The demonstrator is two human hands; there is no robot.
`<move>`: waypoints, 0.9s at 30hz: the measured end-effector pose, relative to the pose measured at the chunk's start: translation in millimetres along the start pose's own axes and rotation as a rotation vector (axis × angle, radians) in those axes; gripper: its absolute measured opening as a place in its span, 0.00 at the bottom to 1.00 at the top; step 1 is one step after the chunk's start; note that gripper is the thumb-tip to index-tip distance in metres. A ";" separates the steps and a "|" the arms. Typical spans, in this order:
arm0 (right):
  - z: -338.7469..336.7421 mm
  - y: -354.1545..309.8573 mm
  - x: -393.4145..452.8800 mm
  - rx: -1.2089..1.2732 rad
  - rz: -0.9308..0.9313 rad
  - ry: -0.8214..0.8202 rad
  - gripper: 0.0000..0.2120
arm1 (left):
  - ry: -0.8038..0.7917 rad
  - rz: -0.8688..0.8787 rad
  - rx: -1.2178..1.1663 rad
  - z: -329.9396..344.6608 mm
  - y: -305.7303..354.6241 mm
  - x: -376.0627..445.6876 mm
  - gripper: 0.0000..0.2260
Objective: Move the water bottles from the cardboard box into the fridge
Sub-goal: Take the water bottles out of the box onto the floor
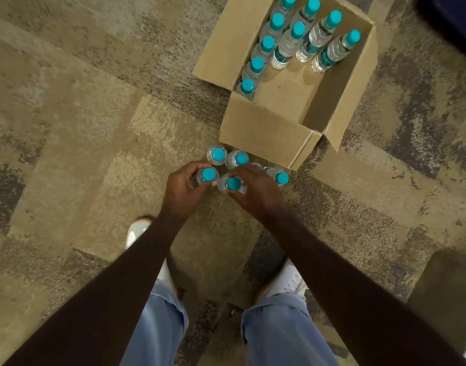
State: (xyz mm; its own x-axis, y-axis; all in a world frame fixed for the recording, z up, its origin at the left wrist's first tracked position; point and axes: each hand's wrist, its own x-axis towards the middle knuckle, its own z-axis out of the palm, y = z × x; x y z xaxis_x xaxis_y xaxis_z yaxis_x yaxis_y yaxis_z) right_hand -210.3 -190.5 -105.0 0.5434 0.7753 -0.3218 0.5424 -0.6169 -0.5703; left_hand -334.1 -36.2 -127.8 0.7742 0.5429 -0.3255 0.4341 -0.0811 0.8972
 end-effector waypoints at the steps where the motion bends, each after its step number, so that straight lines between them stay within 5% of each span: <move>1: 3.1 1.4 2.4 -0.021 -0.004 -0.013 0.18 | -0.004 -0.009 -0.003 1.8 -2.5 0.4 0.14; 27: 22.9 10.5 6.9 -0.139 -0.016 -0.090 0.20 | 0.001 0.003 0.092 18.8 -15.6 -5.7 0.18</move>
State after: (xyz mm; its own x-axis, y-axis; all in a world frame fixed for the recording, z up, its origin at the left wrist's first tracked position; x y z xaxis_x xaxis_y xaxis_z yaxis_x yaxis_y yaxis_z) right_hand -215.6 -188.5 -130.6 0.4783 0.7901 -0.3834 0.6369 -0.6126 -0.4681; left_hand -336.6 -53.7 -145.5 0.7753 0.5431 -0.3223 0.4721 -0.1593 0.8670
